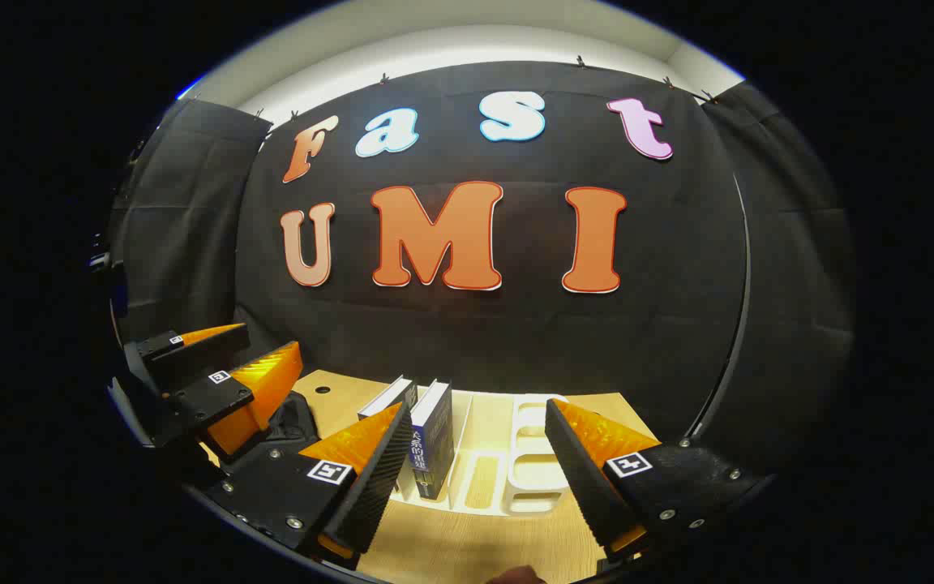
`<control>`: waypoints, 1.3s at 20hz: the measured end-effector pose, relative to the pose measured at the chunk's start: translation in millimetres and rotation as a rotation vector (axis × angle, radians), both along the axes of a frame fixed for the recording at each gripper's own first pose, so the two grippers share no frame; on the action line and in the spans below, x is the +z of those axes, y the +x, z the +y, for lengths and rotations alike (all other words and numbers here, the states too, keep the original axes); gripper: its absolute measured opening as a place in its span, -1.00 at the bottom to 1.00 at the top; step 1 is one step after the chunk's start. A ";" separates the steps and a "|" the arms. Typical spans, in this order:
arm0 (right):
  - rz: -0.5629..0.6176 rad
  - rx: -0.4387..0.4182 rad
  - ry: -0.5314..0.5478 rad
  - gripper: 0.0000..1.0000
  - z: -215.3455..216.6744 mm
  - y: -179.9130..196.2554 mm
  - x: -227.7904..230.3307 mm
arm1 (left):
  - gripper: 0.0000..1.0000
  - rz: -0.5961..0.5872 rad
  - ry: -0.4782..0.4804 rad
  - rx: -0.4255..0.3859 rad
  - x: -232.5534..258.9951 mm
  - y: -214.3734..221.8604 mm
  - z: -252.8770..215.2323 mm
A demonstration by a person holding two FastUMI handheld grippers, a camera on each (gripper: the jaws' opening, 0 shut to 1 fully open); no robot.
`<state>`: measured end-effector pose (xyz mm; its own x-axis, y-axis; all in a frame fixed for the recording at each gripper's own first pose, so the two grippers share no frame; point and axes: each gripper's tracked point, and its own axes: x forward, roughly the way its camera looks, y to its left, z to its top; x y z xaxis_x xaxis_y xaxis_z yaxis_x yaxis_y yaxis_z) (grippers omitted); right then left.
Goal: Open the schoolbag, grab two books from the bookshelf and put them into the schoolbag.
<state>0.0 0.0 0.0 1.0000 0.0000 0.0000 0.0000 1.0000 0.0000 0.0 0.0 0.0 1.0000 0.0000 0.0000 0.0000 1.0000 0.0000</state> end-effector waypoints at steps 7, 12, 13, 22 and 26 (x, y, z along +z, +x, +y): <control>0.007 -0.024 0.021 0.95 -16.7 -5.4 -7.6 | 0.93 0.024 0.026 -0.019 -8.7 0.7 -14.8; 0.008 -0.024 0.021 0.96 -24.2 -5.4 -9.9 | 0.93 0.028 0.051 -0.004 -8.1 0.0 -15.4; 0.006 -0.024 0.018 0.96 -25.8 -5.7 -9.9 | 0.94 0.030 0.053 -0.001 -8.2 0.4 -15.5; -0.006 -0.006 -0.009 0.96 -42.8 -7.8 -18.0 | 0.94 0.031 0.095 0.039 -20.9 -7.5 -23.6; -0.015 0.003 -0.002 0.96 -50.7 -6.7 -18.9 | 0.93 0.051 0.155 0.083 -33.1 -14.9 -11.8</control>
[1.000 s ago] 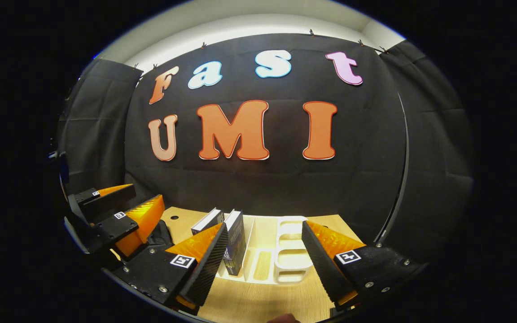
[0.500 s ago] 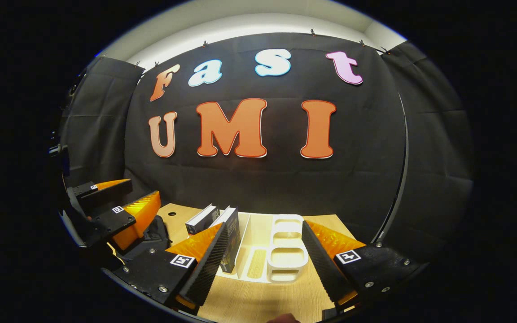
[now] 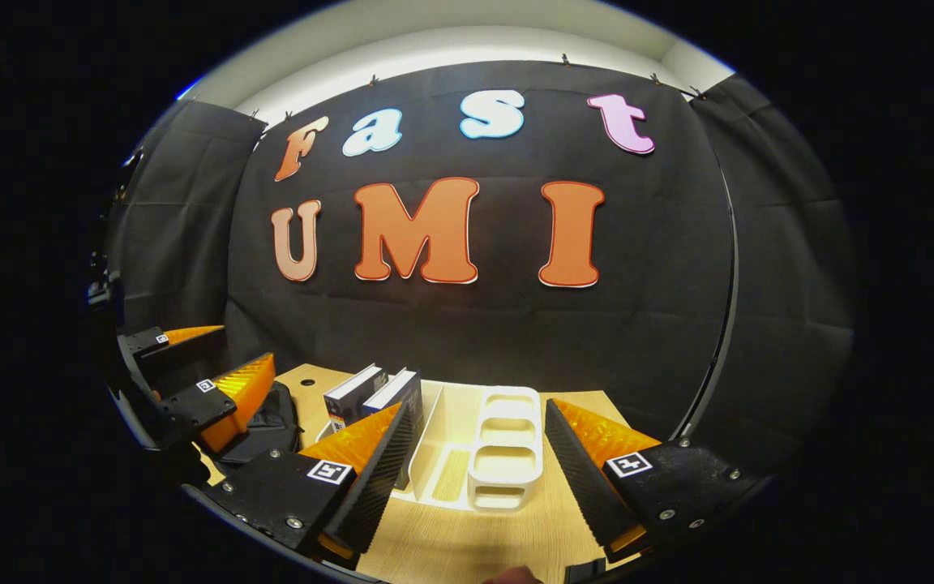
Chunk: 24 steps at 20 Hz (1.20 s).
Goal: Open the schoolbag, grab two books from the bookshelf and put them into the schoolbag.
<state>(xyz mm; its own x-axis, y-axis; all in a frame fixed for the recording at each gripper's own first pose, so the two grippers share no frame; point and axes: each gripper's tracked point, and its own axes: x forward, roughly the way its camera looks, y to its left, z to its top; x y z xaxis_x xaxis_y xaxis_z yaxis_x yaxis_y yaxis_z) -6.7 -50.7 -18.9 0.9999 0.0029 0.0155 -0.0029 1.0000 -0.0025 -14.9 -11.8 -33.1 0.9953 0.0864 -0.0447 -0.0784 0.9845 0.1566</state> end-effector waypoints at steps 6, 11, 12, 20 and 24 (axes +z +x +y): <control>-0.016 0.035 0.001 0.96 -2.9 18.6 0.2 | 1.00 0.106 0.166 0.076 -42.2 -12.6 30.7; -0.004 0.032 -0.026 0.96 -5.0 35.9 -4.4 | 0.96 0.244 0.303 0.109 -112.7 -17.0 62.1; -0.002 0.024 -0.032 0.96 -4.9 40.6 -4.1 | 0.96 0.275 0.342 0.107 -130.0 -16.7 67.3; 0.032 0.005 -0.048 0.96 13.8 69.2 -15.7 | 0.95 0.530 0.589 0.038 -244.2 -22.9 126.2; 0.051 -0.022 -0.038 0.96 23.8 84.1 -16.3 | 0.96 0.598 0.663 0.006 -276.9 -24.3 155.3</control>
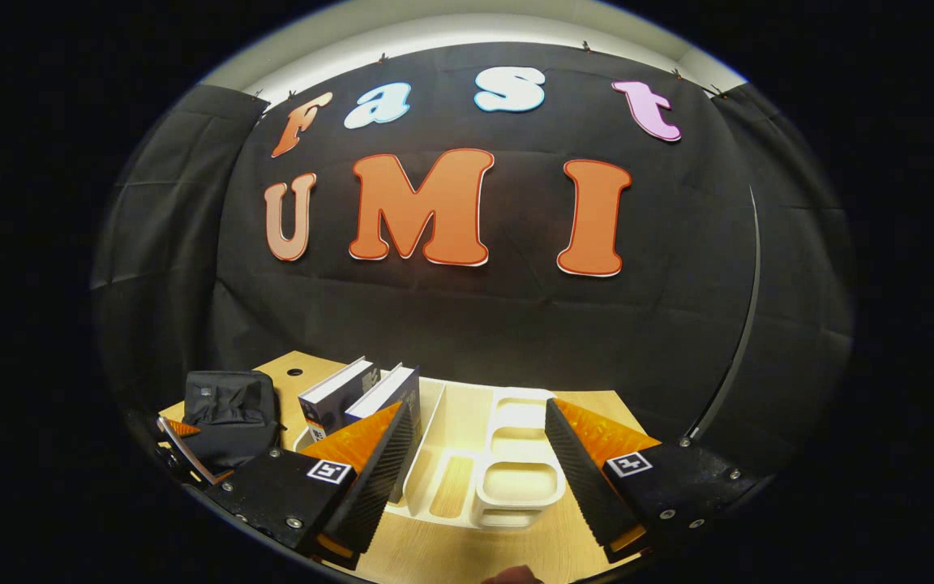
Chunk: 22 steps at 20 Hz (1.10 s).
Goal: Open the schoolbag, grab two books from the bookshelf and put them into the schoolbag.
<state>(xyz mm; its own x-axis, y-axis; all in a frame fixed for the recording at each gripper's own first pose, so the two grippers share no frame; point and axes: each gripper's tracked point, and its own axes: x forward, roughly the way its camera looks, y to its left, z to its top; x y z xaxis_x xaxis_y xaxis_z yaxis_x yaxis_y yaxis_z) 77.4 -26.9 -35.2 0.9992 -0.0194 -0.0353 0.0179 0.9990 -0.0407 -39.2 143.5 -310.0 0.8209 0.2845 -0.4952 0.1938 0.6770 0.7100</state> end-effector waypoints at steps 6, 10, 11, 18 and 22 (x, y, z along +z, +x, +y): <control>0.013 -0.016 0.004 0.96 18.2 18.0 0.7 | 0.94 0.038 0.077 -0.013 -23.0 5.4 31.9; 0.031 0.003 0.000 0.96 32.0 28.4 -0.6 | 0.92 -0.026 0.126 0.004 -8.0 15.1 39.5; 0.037 0.014 -0.001 0.96 35.8 31.1 -0.4 | 0.91 -0.027 0.131 0.011 -7.9 17.1 41.3; 0.067 0.143 -0.032 0.96 66.1 24.3 -2.6 | 0.56 0.049 0.134 0.080 -28.0 38.3 62.9; 0.081 0.168 -0.071 0.96 75.7 21.0 1.9 | 0.05 0.092 0.096 0.064 -21.6 41.8 60.8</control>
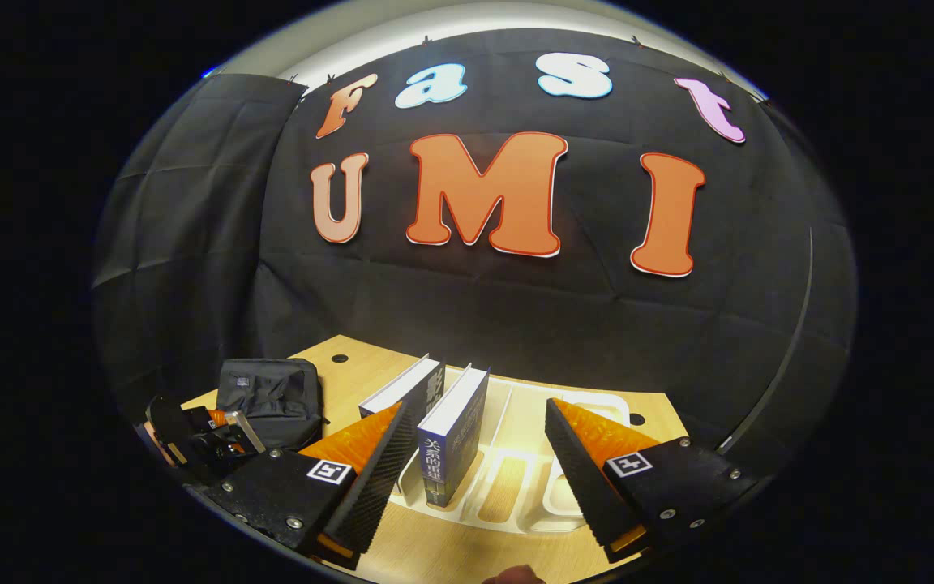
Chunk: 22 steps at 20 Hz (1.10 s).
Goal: Open the schoolbag, grab two books from the bookshelf and put them into the schoolbag.
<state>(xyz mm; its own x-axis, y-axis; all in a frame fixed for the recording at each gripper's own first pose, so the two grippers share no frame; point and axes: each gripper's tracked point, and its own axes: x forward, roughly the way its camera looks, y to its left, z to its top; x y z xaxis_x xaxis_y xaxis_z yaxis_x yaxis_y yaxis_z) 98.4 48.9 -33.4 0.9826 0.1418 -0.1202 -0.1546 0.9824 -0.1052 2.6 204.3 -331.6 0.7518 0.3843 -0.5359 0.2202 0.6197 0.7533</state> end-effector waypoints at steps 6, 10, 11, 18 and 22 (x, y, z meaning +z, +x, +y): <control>0.017 -0.094 -0.006 0.96 6.1 3.9 8.8 | -0.79 0.114 -0.144 -0.067 -0.6 -1.2 -4.8; 0.062 -0.127 -0.025 0.96 22.9 11.0 6.8 | -0.84 0.188 -0.270 -0.111 9.9 1.5 -2.3; 0.073 -0.129 -0.030 0.96 28.1 12.0 6.7 | -0.86 0.209 -0.303 -0.117 14.2 2.5 -1.3; 0.180 -0.139 -0.083 0.96 62.8 34.2 4.1 | -0.86 0.292 -0.466 -0.174 54.7 18.3 20.1; 0.264 -0.146 -0.093 0.97 79.2 55.9 -0.2 | -0.86 0.360 -0.507 -0.244 73.4 30.1 30.0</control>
<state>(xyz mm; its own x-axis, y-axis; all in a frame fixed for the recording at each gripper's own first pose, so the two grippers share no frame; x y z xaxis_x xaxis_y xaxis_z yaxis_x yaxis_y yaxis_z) 154.3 128.1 -33.6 0.9248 -0.0219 -0.3798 -0.0468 0.9842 -0.1709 32.7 234.3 -258.2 0.5257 -0.1398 -0.8391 0.5822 0.7783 0.2351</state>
